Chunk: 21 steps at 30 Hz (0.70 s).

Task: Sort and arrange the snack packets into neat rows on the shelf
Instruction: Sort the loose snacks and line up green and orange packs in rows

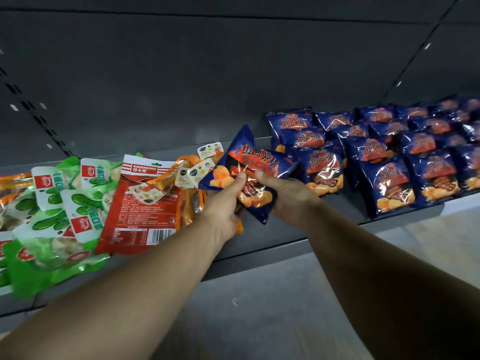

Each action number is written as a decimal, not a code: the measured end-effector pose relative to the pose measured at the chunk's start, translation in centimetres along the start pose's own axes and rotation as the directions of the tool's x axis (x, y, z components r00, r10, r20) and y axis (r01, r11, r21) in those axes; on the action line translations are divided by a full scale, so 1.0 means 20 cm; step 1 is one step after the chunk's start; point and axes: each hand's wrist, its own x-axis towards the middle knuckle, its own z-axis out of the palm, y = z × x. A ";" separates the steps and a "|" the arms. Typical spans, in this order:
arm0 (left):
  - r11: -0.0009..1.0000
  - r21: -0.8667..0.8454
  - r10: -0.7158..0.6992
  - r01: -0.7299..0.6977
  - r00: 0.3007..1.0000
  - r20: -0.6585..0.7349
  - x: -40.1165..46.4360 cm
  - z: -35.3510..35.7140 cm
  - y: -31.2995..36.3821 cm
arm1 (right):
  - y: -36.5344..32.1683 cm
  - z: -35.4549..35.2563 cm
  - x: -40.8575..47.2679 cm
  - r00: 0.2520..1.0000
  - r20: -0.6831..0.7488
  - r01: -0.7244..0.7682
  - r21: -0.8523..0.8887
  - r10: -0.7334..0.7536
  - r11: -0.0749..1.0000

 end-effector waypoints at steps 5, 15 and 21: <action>0.983 0.171 -0.068 0.059 0.997 0.044 0.03 -0.07 -0.09 | 0.00 -0.12 0.00 0.999 -0.038 0.002 -0.034 -0.004 0.999; 0.781 0.611 -0.066 -0.127 0.957 0.284 0.11 0.05 -0.13 | -0.05 -0.47 -0.10 0.995 -0.073 -0.086 -0.302 0.066 0.949; 0.680 0.707 0.047 -0.197 0.973 0.226 0.20 0.36 -0.37 | -0.06 -0.67 0.01 0.828 -0.520 -0.019 -0.405 -0.213 0.914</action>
